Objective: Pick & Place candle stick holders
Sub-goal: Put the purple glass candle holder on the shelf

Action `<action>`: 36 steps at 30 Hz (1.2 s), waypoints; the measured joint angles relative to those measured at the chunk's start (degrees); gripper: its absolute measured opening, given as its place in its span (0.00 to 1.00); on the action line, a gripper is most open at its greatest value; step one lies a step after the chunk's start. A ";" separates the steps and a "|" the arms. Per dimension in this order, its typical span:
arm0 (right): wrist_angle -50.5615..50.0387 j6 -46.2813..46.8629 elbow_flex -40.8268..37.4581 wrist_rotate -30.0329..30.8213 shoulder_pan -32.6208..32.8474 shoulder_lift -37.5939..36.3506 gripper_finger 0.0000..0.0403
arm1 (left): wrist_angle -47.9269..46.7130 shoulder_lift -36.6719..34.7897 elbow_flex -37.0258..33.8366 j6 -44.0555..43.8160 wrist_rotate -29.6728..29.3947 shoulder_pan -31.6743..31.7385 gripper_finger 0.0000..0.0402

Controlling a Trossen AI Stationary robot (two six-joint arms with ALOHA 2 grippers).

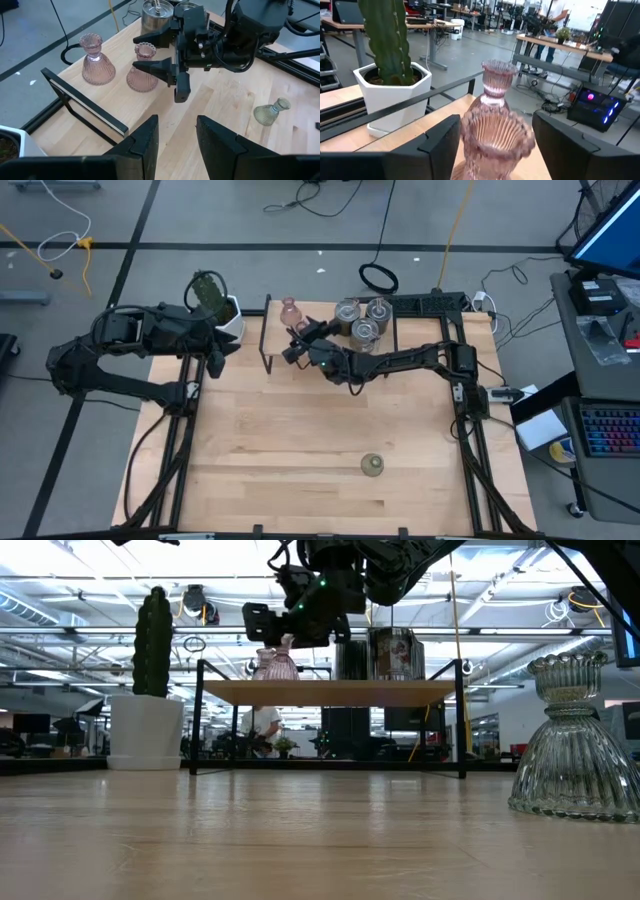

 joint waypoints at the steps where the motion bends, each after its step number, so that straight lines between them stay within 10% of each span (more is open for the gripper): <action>1: 0.75 -1.06 0.00 0.13 0.00 0.00 0.60 | 0.00 0.00 0.00 0.12 0.00 0.00 0.33; 26: 9.36 -21.40 0.07 7.51 4.42 -3.35 0.52 | -0.02 0.02 0.00 0.47 0.07 0.00 0.33; 36: -0.53 -18.24 0.11 5.77 8.71 -6.76 0.27 | -0.33 0.02 0.00 0.96 0.04 0.00 0.33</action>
